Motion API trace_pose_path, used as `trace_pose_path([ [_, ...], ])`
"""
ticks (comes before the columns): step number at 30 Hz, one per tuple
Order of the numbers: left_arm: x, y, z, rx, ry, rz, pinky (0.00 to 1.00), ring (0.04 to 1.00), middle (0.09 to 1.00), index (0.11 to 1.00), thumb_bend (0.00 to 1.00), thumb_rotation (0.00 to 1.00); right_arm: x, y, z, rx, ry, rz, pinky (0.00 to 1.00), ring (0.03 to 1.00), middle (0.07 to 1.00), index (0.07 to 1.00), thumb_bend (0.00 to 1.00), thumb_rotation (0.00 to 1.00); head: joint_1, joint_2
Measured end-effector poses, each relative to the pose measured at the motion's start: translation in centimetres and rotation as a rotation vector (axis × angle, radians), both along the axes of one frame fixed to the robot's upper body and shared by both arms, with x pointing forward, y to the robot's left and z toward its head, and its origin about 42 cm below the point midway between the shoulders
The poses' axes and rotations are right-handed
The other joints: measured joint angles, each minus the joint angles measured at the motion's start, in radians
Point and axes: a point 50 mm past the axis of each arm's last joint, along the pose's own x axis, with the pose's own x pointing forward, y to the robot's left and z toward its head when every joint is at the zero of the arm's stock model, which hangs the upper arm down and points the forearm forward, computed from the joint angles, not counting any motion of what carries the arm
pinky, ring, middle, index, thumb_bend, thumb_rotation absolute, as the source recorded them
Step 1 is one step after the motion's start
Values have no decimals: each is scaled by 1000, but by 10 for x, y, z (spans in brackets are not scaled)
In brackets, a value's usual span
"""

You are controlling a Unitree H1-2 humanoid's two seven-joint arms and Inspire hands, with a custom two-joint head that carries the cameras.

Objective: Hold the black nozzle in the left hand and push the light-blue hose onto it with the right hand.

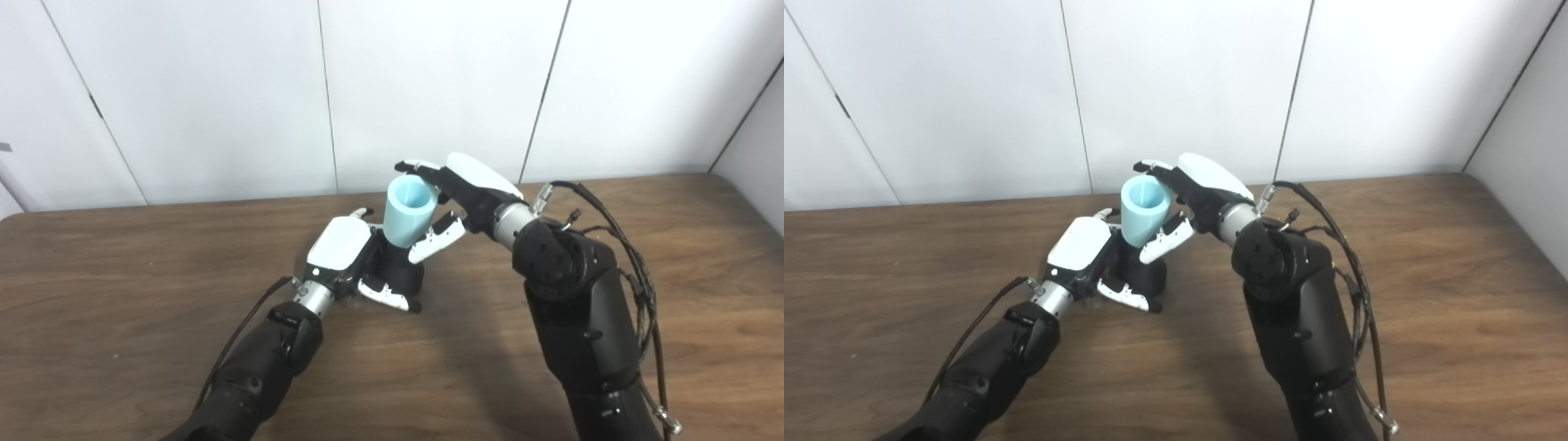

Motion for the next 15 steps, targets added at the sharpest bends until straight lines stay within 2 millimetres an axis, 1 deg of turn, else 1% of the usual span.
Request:
trace_pose_path([
  [2,0,0,0,0,0,0,886,469,428,524,500,0,0,0,0,0,0,0,738,878,939,950,1000,260,0,-5],
  [4,0,0,0,-1,0,1,896,463,425,526,500,0,0,0,0,1,1,1,829,958,985,989,1000,290,2,-8],
  [5,0,0,0,-2,1,2,896,462,425,527,500,0,0,0,0,1,1,2,875,987,995,997,1000,306,2,-8],
  [6,0,0,0,-2,1,2,894,461,424,527,500,0,0,0,0,2,1,3,896,995,998,999,1000,324,3,-12],
  [7,0,0,0,-3,1,3,894,461,425,527,500,0,0,0,0,3,2,4,900,996,999,999,1000,327,3,-12],
  [9,0,0,0,-3,2,3,879,460,419,525,500,0,0,-1,-1,4,3,4,916,1000,1000,1000,1000,366,0,-14],
  [11,0,0,0,-3,2,3,878,460,417,525,500,0,0,-2,-1,4,4,2,922,1000,1000,1000,1000,376,0,-15],
  [15,0,0,0,-3,2,3,881,460,408,523,499,0,0,-7,-3,-2,5,-7,897,1000,1000,1000,1000,394,0,-20],
])
